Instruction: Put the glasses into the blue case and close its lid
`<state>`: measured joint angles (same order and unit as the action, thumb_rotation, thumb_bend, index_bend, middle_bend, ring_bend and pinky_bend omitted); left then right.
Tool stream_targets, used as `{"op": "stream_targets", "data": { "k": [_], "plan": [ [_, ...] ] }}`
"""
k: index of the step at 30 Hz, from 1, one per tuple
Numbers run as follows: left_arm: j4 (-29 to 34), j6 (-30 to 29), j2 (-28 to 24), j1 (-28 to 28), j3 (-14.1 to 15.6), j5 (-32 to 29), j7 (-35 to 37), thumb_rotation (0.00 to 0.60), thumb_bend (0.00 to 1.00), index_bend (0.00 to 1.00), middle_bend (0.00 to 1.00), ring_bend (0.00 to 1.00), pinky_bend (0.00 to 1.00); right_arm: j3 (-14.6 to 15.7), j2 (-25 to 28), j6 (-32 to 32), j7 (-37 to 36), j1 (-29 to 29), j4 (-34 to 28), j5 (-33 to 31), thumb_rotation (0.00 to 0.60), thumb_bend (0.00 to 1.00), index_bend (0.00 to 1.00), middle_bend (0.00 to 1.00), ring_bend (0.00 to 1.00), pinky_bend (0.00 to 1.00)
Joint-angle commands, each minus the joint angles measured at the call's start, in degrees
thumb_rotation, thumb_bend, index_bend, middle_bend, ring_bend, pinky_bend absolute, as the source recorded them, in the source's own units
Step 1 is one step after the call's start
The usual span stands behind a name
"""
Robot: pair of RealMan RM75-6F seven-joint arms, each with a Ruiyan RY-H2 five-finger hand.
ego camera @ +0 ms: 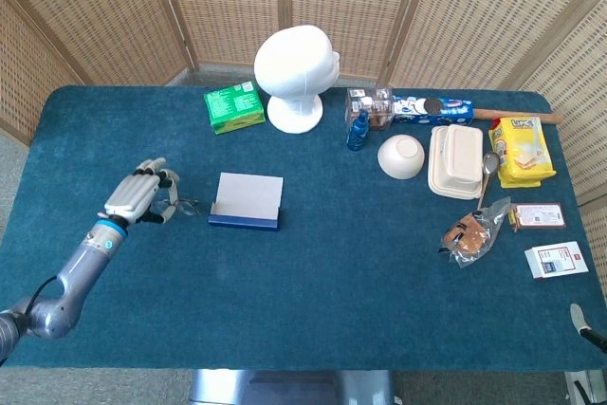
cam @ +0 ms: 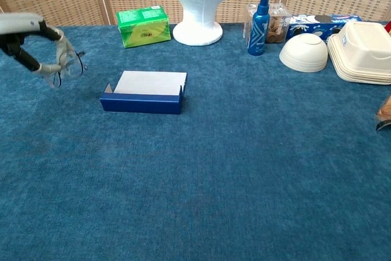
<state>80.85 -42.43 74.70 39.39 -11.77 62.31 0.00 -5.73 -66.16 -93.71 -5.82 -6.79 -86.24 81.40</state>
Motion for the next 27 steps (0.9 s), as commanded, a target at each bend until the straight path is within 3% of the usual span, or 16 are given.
{"op": "stream_targets", "data": {
  "k": [1, 11, 27],
  "plan": [
    [0.22, 1.13, -0.59, 1.75, -0.94, -0.95, -1.16, 0.6, 0.45, 0.68, 0.28, 0.03, 0.0, 0.03, -0.05, 0.02, -0.16, -0.1, 0.12, -0.08, 0.6, 0.3, 0.03, 0.14, 0.0, 0.13],
    [-5.26, 4.41, 3.39, 8.47, -2.53, -4.64, -5.5, 0.6, 0.44, 0.69, 0.28, 0.03, 0.0, -0.02, 0.16, -0.97, -0.97, -1.23, 0.37, -0.62, 0.599, 0.29, 0.03, 0.14, 0.0, 0.13],
    [-20.0, 9.79, 17.06, 18.55, -3.1, -9.04, -7.97, 0.6, 0.44, 0.69, 0.28, 0.03, 0.0, -0.46, 0.36, -2.14, -3.05, -3.25, 1.5, -2.24, 0.598, 0.28, 0.03, 0.14, 0.0, 0.13]
  ]
}}
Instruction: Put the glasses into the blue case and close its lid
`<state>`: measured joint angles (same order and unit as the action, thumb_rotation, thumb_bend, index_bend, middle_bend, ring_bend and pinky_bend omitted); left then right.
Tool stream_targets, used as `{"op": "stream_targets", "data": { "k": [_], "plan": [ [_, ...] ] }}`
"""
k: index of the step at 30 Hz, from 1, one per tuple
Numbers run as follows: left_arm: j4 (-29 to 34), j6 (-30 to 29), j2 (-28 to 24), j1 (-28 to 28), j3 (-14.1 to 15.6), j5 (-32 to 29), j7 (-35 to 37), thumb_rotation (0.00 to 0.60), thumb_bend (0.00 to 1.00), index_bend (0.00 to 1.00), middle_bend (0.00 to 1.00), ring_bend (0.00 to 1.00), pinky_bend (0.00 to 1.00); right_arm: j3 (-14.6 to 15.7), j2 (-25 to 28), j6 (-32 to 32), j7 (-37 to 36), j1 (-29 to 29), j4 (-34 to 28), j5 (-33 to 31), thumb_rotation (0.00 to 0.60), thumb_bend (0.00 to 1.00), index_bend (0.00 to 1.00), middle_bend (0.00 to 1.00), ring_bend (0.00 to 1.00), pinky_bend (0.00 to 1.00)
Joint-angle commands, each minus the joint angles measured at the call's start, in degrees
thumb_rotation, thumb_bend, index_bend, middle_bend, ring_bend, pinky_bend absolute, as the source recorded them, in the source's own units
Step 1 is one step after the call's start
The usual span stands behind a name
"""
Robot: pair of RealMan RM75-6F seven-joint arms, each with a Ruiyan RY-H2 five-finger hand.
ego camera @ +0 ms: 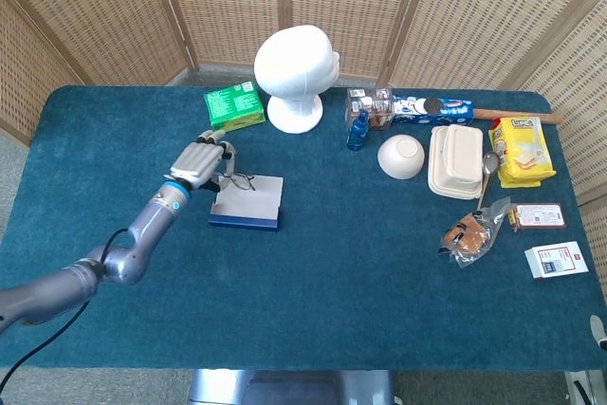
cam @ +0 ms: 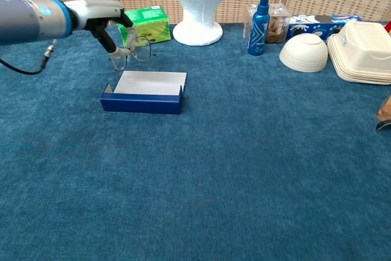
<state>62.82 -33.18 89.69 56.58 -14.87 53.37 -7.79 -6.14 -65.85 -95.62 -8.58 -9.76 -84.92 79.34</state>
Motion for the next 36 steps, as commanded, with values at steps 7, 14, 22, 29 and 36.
{"op": "stream_targets", "data": {
  "k": [7, 14, 22, 29, 36],
  "plan": [
    [-7.33, 2.82, 7.06, 4.74, 0.31, -1.23, -1.28, 0.6, 0.44, 0.69, 0.28, 0.03, 0.0, -0.3, 0.14, -0.9, -1.9, -1.39, 1.04, -0.84, 0.593, 0.28, 0.02, 0.14, 0.0, 0.13],
    [-6.68, 3.4, 7.64, 5.9, 1.75, -2.46, -3.71, 0.6, 0.43, 0.68, 0.27, 0.02, 0.0, -0.51, -0.14, -0.54, -2.96, -1.61, 2.05, -1.09, 0.58, 0.28, 0.02, 0.14, 0.0, 0.13],
    [-3.19, 1.88, 5.87, 5.88, 3.39, -6.78, -7.43, 0.6, 0.43, 0.68, 0.26, 0.01, 0.0, -0.79, -0.26, -0.24, -3.79, -1.59, 2.8, -0.95, 0.59, 0.28, 0.01, 0.14, 0.0, 0.13],
    [0.71, 2.41, 3.02, 6.9, 5.99, -13.07, -11.28, 0.6, 0.42, 0.62, 0.23, 0.0, 0.0, -0.85, -0.6, 0.24, -4.13, -1.58, 3.25, -1.0, 0.585, 0.28, 0.01, 0.14, 0.0, 0.13],
    [3.18, 0.97, 1.85, 8.04, 7.44, -17.57, -13.36, 0.6, 0.38, 0.36, 0.16, 0.0, 0.0, -0.96, -0.65, 0.49, -4.25, -1.53, 3.4, -0.9, 0.584, 0.28, 0.01, 0.14, 0.0, 0.13]
  ]
}}
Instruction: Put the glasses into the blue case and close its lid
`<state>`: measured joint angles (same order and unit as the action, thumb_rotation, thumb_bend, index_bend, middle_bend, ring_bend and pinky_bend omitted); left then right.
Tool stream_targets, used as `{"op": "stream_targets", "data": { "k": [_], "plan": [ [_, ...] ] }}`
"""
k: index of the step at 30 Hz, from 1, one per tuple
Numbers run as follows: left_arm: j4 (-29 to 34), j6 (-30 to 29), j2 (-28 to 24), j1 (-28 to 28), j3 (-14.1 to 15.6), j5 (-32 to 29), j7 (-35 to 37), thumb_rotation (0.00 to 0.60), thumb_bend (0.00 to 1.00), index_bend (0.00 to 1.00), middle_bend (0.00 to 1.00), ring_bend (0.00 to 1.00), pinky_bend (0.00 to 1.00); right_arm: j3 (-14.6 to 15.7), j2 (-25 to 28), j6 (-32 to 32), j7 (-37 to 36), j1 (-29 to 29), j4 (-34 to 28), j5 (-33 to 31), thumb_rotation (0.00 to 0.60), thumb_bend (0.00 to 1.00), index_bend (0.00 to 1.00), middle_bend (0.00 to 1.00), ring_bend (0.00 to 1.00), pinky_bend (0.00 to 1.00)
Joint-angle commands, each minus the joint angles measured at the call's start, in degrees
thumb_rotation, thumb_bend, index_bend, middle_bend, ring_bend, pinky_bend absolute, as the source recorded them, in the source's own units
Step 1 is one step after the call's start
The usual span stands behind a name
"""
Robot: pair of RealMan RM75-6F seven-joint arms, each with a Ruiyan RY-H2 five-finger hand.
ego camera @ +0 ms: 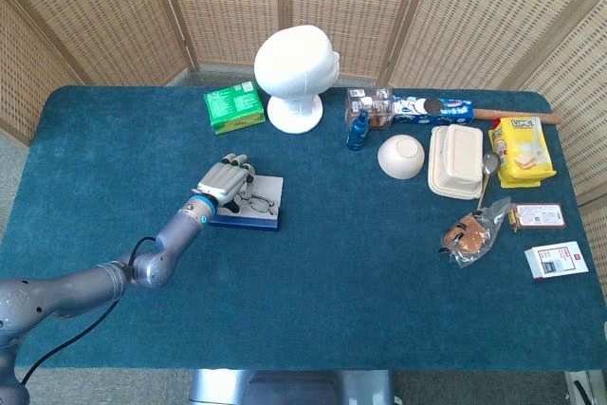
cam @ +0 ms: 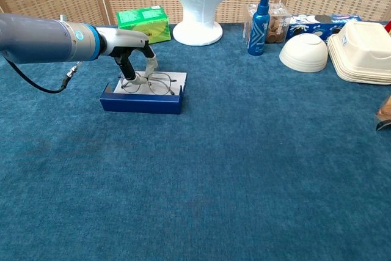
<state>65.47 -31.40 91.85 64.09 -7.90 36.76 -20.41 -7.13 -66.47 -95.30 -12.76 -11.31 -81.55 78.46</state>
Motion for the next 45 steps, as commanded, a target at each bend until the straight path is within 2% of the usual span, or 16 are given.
{"op": "stream_targets", "data": {
  "k": [1, 4, 8, 13, 19, 27, 37, 45],
  "plan": [
    [0.52, -1.58, -0.14, 0.71, 0.65, -1.31, -1.16, 0.6, 0.36, 0.3, 0.15, 0.0, 0.0, 0.02, -0.08, 0.27, -0.08, 0.02, 0.08, -0.06, 0.583, 0.28, 0.01, 0.14, 0.0, 0.13],
    [0.85, -2.9, 0.08, 1.04, 0.84, -2.4, -1.83, 0.6, 0.33, 0.19, 0.11, 0.0, 0.0, -0.06, -0.15, 0.34, -0.15, -0.01, 0.19, -0.17, 0.583, 0.28, 0.01, 0.14, 0.0, 0.13],
    [1.04, -5.34, 0.07, 1.08, 0.87, -2.18, -2.63, 0.6, 0.31, 0.13, 0.09, 0.0, 0.0, -0.17, -0.05, 0.26, -0.26, -0.03, 0.22, -0.06, 0.587, 0.28, 0.01, 0.14, 0.0, 0.13],
    [0.93, -7.45, -0.29, 0.56, 1.28, -1.51, -3.55, 0.6, 0.31, 0.34, 0.11, 0.0, 0.0, -0.18, 0.0, 0.5, -0.26, 0.06, 0.26, 0.02, 0.586, 0.28, 0.01, 0.14, 0.0, 0.13],
    [0.96, -3.68, -1.48, 0.32, 2.92, -4.8, -4.68, 0.6, 0.31, 0.43, 0.11, 0.0, 0.0, -0.14, -0.4, 1.0, -0.4, 0.15, 0.55, -0.11, 0.584, 0.28, 0.01, 0.14, 0.0, 0.13],
    [1.31, -1.61, -1.65, 0.78, 4.04, -6.33, -4.58, 0.6, 0.31, 0.43, 0.1, 0.0, 0.0, -0.21, -0.33, 0.92, -0.06, 0.24, 0.3, 0.14, 0.584, 0.28, 0.01, 0.14, 0.0, 0.13],
    [2.66, -2.3, -2.3, 0.97, 3.24, -3.76, -2.84, 0.6, 0.31, 0.42, 0.1, 0.0, 0.0, -0.37, -0.1, 0.81, -0.22, 0.01, 0.25, -0.09, 0.584, 0.28, 0.01, 0.14, 0.0, 0.13],
    [-1.36, -3.62, 0.71, 2.01, 2.79, -4.16, -3.43, 0.6, 0.31, 0.38, 0.09, 0.0, 0.0, -0.41, -0.22, 1.0, -0.68, -0.16, 0.63, -0.43, 0.586, 0.28, 0.01, 0.14, 0.0, 0.13]
  ]
}}
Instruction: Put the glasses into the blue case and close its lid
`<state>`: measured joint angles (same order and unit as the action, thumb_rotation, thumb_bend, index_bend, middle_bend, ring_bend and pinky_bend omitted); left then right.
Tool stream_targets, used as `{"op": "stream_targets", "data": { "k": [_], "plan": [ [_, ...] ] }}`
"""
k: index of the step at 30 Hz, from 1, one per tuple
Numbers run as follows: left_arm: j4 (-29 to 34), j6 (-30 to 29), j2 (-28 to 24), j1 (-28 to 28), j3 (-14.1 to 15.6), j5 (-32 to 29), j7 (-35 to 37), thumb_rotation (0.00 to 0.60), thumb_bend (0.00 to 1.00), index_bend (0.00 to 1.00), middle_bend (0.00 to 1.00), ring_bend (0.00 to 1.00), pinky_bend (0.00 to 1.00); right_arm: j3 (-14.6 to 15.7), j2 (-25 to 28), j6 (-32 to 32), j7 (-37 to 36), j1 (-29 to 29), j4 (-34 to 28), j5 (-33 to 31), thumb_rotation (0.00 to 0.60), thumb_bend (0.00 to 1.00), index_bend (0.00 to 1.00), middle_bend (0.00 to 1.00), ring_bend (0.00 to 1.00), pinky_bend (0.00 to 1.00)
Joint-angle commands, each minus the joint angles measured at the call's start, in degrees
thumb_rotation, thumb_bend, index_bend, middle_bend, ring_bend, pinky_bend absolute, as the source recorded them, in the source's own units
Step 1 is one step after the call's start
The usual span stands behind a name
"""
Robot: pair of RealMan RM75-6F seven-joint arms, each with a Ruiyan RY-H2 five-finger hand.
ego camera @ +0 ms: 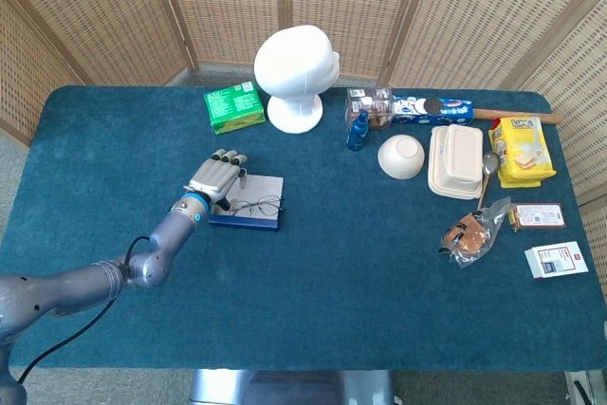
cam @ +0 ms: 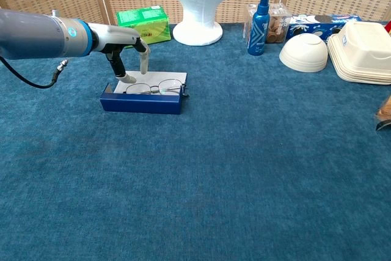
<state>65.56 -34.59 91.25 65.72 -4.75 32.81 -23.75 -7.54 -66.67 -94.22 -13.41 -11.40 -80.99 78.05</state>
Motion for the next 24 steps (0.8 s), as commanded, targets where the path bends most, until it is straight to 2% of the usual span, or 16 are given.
{"op": "stream_targets", "data": {
  "k": [1, 7, 11, 17, 24],
  "plan": [
    [-2.38, -0.64, 2.08, 0.56, -0.5, -0.26, -0.25, 0.6, 0.31, 0.37, 0.08, 0.0, 0.0, -0.02, -0.03, -0.17, -0.06, -0.12, 0.11, -0.02, 0.586, 0.28, 0.01, 0.14, 0.0, 0.13],
    [-6.23, -1.03, 5.87, 1.53, -2.09, 0.16, -0.13, 0.6, 0.31, 0.36, 0.08, 0.0, 0.0, -0.02, -0.11, -0.31, -0.21, -0.27, 0.23, 0.02, 0.584, 0.28, 0.01, 0.14, 0.0, 0.13],
    [-6.64, -0.36, 6.82, 1.97, -2.75, 0.84, 0.16, 0.6, 0.31, 0.36, 0.08, 0.0, 0.0, -0.05, -0.14, -0.39, -0.26, -0.38, 0.31, -0.06, 0.586, 0.28, 0.01, 0.14, 0.0, 0.13],
    [-5.7, -0.03, 7.6, 2.25, -3.11, 2.6, 0.28, 0.6, 0.31, 0.37, 0.08, 0.0, 0.0, -0.13, 0.09, -0.8, -0.38, -0.66, 0.21, -0.02, 0.584, 0.28, 0.01, 0.14, 0.0, 0.13],
    [-1.74, -0.76, 5.73, 1.38, -1.73, 4.01, -0.68, 0.6, 0.31, 0.38, 0.08, 0.0, 0.0, -0.09, 0.12, -1.27, -0.6, -0.97, 0.21, 0.19, 0.583, 0.28, 0.01, 0.14, 0.0, 0.13]
  ]
}}
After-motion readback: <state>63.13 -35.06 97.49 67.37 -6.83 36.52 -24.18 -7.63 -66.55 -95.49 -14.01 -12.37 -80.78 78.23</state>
